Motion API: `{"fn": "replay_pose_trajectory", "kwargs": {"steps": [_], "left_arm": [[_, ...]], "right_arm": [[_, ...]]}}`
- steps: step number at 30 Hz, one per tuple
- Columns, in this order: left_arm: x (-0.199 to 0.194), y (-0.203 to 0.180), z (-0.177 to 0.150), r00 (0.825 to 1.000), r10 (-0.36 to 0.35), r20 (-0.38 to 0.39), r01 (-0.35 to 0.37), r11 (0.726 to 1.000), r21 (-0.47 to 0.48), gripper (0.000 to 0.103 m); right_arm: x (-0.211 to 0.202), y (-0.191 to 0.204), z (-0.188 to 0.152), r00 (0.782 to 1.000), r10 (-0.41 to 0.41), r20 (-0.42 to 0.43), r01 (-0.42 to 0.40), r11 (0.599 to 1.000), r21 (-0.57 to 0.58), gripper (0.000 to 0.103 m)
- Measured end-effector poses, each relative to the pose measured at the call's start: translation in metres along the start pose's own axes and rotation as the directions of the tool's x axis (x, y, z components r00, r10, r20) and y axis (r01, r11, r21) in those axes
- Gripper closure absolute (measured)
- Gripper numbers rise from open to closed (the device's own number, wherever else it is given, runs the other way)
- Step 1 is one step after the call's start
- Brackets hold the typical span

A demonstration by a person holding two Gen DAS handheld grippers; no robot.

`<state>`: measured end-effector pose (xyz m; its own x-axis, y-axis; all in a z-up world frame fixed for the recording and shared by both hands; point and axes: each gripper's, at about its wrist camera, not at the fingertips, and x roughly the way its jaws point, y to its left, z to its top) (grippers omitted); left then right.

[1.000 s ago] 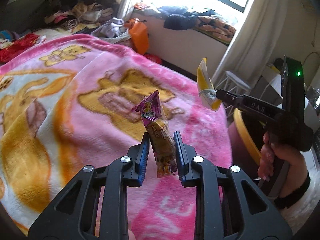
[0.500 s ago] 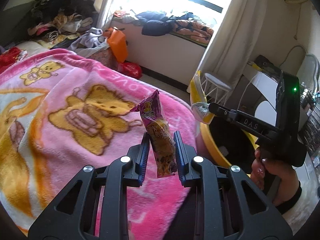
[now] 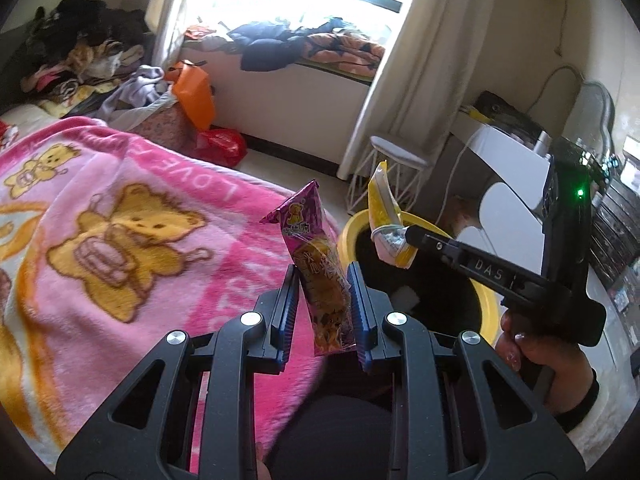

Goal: Collect trash
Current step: 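Carry the yellow wrapper and pink packet over the bin with both tools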

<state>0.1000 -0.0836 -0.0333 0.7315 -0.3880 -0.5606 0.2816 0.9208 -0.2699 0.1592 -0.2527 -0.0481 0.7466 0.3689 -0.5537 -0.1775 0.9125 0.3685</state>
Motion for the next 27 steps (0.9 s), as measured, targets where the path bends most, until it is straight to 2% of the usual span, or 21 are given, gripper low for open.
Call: {"fn": "replay_pose_trajectory", "kwargs": {"steps": [8, 16, 27], "left_arm": [[0.022, -0.029, -0.001, 0.998, -0.048, -0.028, 0.050, 0.998, 0.038, 0.084], [0.060, -0.057, 0.001, 0.991, -0.094, -0.090, 0.101, 0.992, 0.081, 0.084], [0.104, -0.081, 0.002, 0.983, -0.107, -0.150, 0.127, 0.984, 0.124, 0.084]], "right_arm": [[-0.020, -0.033, -0.006, 0.998, -0.056, -0.012, 0.057, 0.997, 0.050, 0.099], [-0.035, -0.068, -0.012, 0.994, -0.103, -0.033, 0.107, 0.988, 0.111, 0.099], [-0.049, -0.096, -0.023, 0.991, -0.120, -0.063, 0.129, 0.980, 0.152, 0.099]]}}
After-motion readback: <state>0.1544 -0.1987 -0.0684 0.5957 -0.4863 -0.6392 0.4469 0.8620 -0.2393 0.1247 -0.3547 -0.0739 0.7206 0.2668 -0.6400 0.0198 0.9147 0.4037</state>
